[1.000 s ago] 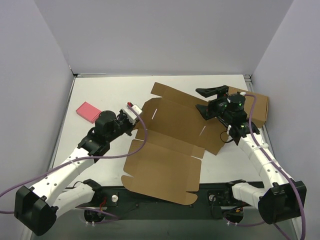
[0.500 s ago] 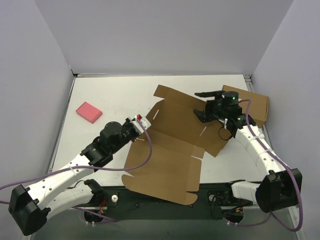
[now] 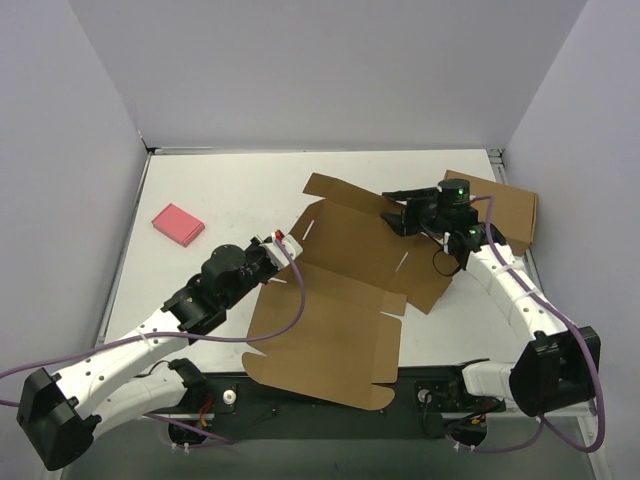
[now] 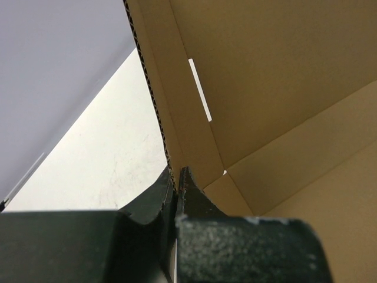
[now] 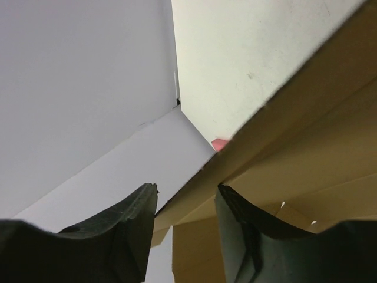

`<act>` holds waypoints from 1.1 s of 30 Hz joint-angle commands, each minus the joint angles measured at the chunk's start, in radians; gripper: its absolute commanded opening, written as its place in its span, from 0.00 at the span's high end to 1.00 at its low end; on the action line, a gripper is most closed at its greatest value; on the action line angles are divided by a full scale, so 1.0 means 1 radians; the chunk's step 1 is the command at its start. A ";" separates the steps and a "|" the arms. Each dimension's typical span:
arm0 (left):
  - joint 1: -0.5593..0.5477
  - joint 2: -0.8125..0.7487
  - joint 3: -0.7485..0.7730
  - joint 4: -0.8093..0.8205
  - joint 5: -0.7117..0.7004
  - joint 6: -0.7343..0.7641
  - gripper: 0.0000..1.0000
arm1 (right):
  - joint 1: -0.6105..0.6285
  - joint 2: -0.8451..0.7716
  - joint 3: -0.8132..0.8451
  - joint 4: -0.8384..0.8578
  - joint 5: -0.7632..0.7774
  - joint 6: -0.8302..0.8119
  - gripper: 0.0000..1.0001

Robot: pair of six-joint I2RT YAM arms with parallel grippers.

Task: Fold the paper box

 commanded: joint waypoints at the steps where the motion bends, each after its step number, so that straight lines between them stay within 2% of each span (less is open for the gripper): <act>1: -0.015 0.008 0.017 -0.003 0.004 0.019 1.00 | 0.020 -0.046 -0.016 -0.046 -0.004 0.001 0.61; 9: -0.015 -0.001 0.009 0.005 -0.006 -0.014 1.00 | 0.039 -0.111 -0.100 -0.034 0.020 0.026 0.74; 15: -0.014 0.002 0.019 0.003 -0.008 -0.043 0.98 | 0.045 -0.148 -0.157 -0.014 0.046 0.035 0.93; 16: -0.014 0.000 0.020 0.003 -0.008 -0.050 0.84 | 0.045 -0.151 -0.177 0.002 0.054 0.035 1.00; 17: -0.014 -0.003 0.025 0.002 -0.008 -0.053 0.76 | 0.045 -0.151 -0.188 0.024 0.053 0.039 1.00; 18: -0.014 -0.006 0.026 0.000 -0.006 -0.058 0.63 | 0.045 -0.148 -0.203 0.042 0.053 0.041 1.00; 19: -0.014 -0.009 0.028 -0.002 -0.005 -0.066 0.43 | 0.045 -0.142 -0.226 0.112 0.053 0.046 1.00; 23: -0.008 -0.047 0.028 -0.008 0.007 -0.084 0.11 | 0.060 -0.115 -0.284 0.266 0.046 0.079 1.00; 26: 0.001 -0.076 0.039 -0.031 0.033 -0.095 0.05 | 0.063 -0.094 -0.317 0.357 0.040 0.098 1.00; 29: 0.067 -0.087 0.062 -0.032 0.104 -0.145 0.05 | 0.066 -0.091 -0.332 0.409 0.040 0.102 1.00; 32: 0.222 -0.055 0.103 -0.032 0.317 -0.271 0.05 | 0.066 -0.112 -0.318 0.391 0.046 0.061 1.00; 33: 0.289 -0.040 0.115 -0.019 0.439 -0.343 0.06 | 0.066 -0.124 -0.315 0.374 0.051 0.052 1.00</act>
